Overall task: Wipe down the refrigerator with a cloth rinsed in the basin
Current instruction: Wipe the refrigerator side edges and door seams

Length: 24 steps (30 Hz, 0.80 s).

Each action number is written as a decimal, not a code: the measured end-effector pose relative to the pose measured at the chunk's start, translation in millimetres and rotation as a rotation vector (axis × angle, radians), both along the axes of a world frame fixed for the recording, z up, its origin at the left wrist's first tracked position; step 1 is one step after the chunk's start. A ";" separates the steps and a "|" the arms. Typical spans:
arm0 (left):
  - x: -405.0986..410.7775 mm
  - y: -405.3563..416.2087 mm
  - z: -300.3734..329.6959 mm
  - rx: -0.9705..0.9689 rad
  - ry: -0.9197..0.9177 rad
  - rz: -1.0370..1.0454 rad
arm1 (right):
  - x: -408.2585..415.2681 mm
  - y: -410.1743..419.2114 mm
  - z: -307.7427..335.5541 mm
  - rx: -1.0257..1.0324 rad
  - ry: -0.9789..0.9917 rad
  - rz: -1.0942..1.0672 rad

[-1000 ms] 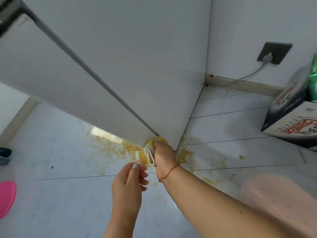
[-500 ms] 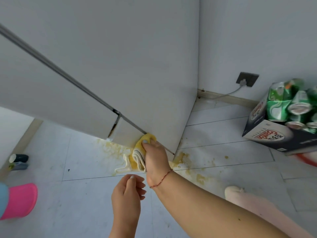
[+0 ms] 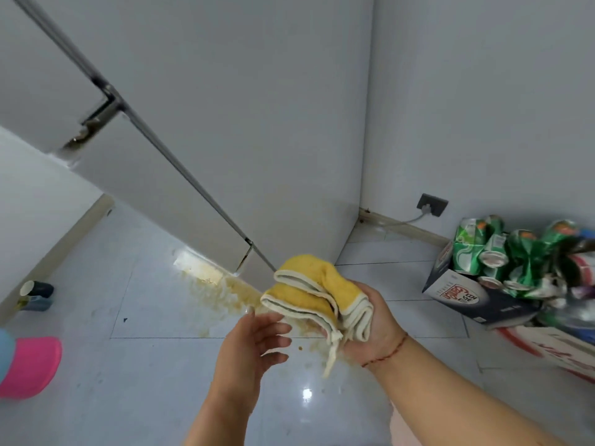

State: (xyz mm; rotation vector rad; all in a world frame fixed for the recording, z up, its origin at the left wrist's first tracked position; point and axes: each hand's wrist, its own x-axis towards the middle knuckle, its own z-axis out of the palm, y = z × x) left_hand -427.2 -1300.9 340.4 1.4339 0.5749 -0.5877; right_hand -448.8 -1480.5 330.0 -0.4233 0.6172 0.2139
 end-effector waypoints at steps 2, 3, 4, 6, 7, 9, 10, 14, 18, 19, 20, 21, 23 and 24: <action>2.6 -12.4 15.8 -0.136 0.026 0.000 | 2.0 -4.3 10.6 0.026 -0.024 0.103; 3.4 -16.5 24.0 -0.177 0.023 0.002 | 4.6 -4.3 14.8 0.026 -0.055 0.185; 4.6 -19.2 30.8 -0.190 0.010 0.002 | 6.8 -3.2 18.3 0.041 -0.080 0.227; 8.7 -22.1 41.4 -0.153 -0.033 -0.017 | 10.8 -1.5 17.8 0.014 -0.104 0.301; 10.4 -21.1 47.5 -0.124 -0.052 -0.014 | 13.4 1.6 27.6 -0.028 -0.093 0.307; 11.5 -14.6 59.8 -0.086 -0.080 0.007 | 16.8 7.4 39.1 -0.142 -0.107 0.346; 11.1 -9.8 67.2 -0.086 -0.087 0.029 | 19.9 11.3 43.8 -0.212 -0.130 0.362; 6.3 11.3 91.6 -0.104 -0.127 0.120 | 25.4 28.1 67.7 -0.576 -0.186 0.492; 5.8 39.1 109.5 -0.095 -0.184 0.193 | 31.4 51.5 94.1 -0.955 -0.263 0.607; 4.6 49.9 116.2 -0.098 -0.205 0.212 | 32.5 62.5 103.9 -1.025 -0.299 0.633; 4.2 58.2 121.5 -0.103 -0.223 0.230 | 34.3 71.7 110.1 -1.058 -0.331 0.660; 3.2 66.7 127.8 -0.113 -0.243 0.251 | 35.1 82.1 119.2 -1.084 -0.365 0.682; 0.9 83.0 139.1 -0.125 -0.286 0.286 | 36.7 101.8 133.4 -1.162 -0.437 0.711; -0.7 91.7 144.1 -0.124 -0.310 0.296 | 36.7 111.5 139.3 -1.220 -0.470 0.716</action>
